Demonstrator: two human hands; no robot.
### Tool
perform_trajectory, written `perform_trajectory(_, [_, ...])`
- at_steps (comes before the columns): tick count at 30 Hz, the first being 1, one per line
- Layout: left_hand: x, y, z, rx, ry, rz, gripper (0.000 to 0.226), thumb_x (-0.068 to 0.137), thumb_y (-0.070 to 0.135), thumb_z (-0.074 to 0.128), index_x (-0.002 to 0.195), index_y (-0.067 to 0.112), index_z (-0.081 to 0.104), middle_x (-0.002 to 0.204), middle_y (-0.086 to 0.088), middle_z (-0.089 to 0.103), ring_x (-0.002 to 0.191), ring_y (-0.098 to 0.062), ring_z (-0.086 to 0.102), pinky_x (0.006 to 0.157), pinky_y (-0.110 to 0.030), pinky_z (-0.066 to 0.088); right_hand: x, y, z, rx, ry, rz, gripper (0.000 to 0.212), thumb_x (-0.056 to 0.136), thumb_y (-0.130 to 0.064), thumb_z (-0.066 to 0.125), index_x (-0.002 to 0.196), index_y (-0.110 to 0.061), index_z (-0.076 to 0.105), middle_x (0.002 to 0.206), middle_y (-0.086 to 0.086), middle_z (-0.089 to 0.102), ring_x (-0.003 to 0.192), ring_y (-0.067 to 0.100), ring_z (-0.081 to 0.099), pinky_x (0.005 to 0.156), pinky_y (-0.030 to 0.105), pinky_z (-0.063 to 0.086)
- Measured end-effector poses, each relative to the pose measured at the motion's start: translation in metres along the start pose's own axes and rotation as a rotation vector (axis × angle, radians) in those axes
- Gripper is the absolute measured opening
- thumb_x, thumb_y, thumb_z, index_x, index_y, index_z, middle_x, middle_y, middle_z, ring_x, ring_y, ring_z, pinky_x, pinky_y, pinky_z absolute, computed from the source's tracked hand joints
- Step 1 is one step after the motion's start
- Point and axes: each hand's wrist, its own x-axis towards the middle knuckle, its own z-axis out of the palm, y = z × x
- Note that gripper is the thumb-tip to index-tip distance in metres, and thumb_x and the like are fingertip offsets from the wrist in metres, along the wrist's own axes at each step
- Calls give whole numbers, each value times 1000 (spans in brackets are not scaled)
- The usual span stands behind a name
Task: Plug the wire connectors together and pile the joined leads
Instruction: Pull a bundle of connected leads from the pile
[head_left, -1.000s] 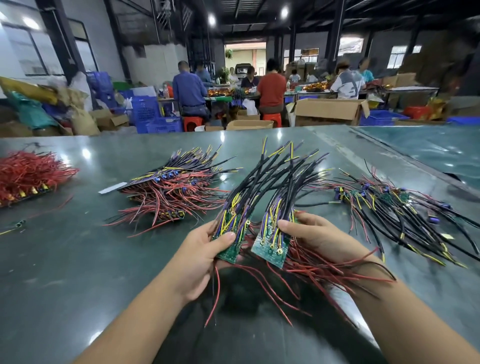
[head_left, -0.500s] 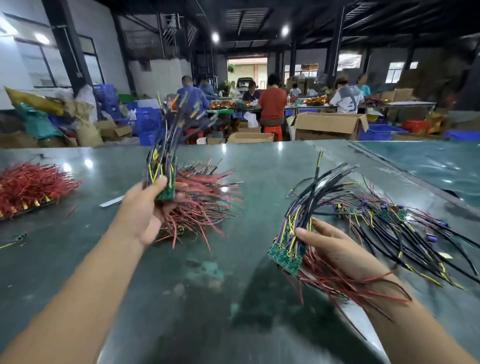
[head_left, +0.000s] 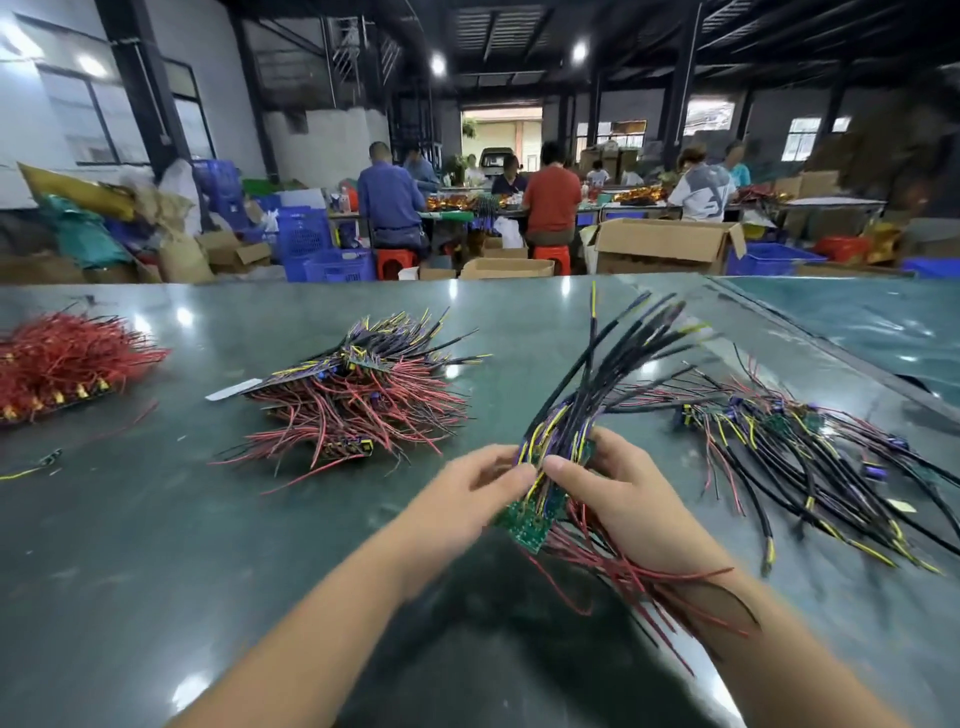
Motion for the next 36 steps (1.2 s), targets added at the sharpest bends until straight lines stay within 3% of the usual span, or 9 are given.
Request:
perform_trajectory(3, [-2,-12,10,-77,62,91,23,90,20,59,113,21,58,106,13,69,99,6,61,82,-8,43,-3,-1,4,-426,56,-68,18,86,-19,67,103,-25,63,97,-12,70,91,-1,61,81,19,46])
perform_trajectory(9, [7,-18,20,-169,162,49,40,79,53,64,103,21,63,94,10,72,93,-4,65,82,-20,48,-9,-7,37,-772,-32,-179,51,79,-14,59,128,-18,45,113,0,55,106,21,51,87,33,42])
perform_trajectory(13, [7,-19,6,-283,284,-18,43,68,64,70,94,30,69,89,4,75,85,-12,70,79,-30,53,-12,-15,38,-574,-297,-228,58,82,-16,64,134,-26,42,116,-1,55,109,12,50,97,27,40])
perform_trajectory(17, [9,-16,-1,-482,387,-78,12,94,23,53,95,16,63,70,-1,72,61,-13,68,59,-25,54,-9,-15,34,-237,-286,-67,36,92,-20,57,112,-50,53,114,-25,61,111,-5,53,100,16,39])
perform_trajectory(20, [7,-11,-6,-575,361,-70,17,96,14,49,98,11,65,75,-7,71,59,-12,68,54,-19,53,-7,-6,28,-313,-159,137,28,97,-23,49,125,-28,54,121,-14,57,117,4,51,105,25,38])
perform_trajectory(26, [-2,-9,-10,-442,299,-133,21,90,22,59,99,6,69,97,-21,71,80,-28,68,78,-36,55,-11,4,31,241,-80,329,18,96,-5,51,107,-1,63,96,12,69,84,16,64,85,29,56])
perform_trajectory(29, [-6,-5,-10,-592,274,-94,45,84,26,63,110,-11,56,98,-31,63,70,-30,66,66,-42,58,-9,7,25,329,-40,329,17,93,-2,54,107,3,63,96,16,68,84,21,63,88,36,55])
perform_trajectory(33, [-6,-5,-15,-646,249,-88,60,75,27,64,118,-14,53,108,-32,63,79,-31,65,91,-57,49,-9,11,21,384,-55,323,19,90,-5,58,106,4,64,95,16,69,82,21,64,78,31,57])
perform_trajectory(36, [-3,-10,-19,-634,257,-48,58,74,26,65,116,-11,56,104,-25,67,80,-27,65,91,-46,51,-8,16,16,419,-96,258,23,83,-12,64,102,2,66,92,14,71,79,18,66,78,31,57])
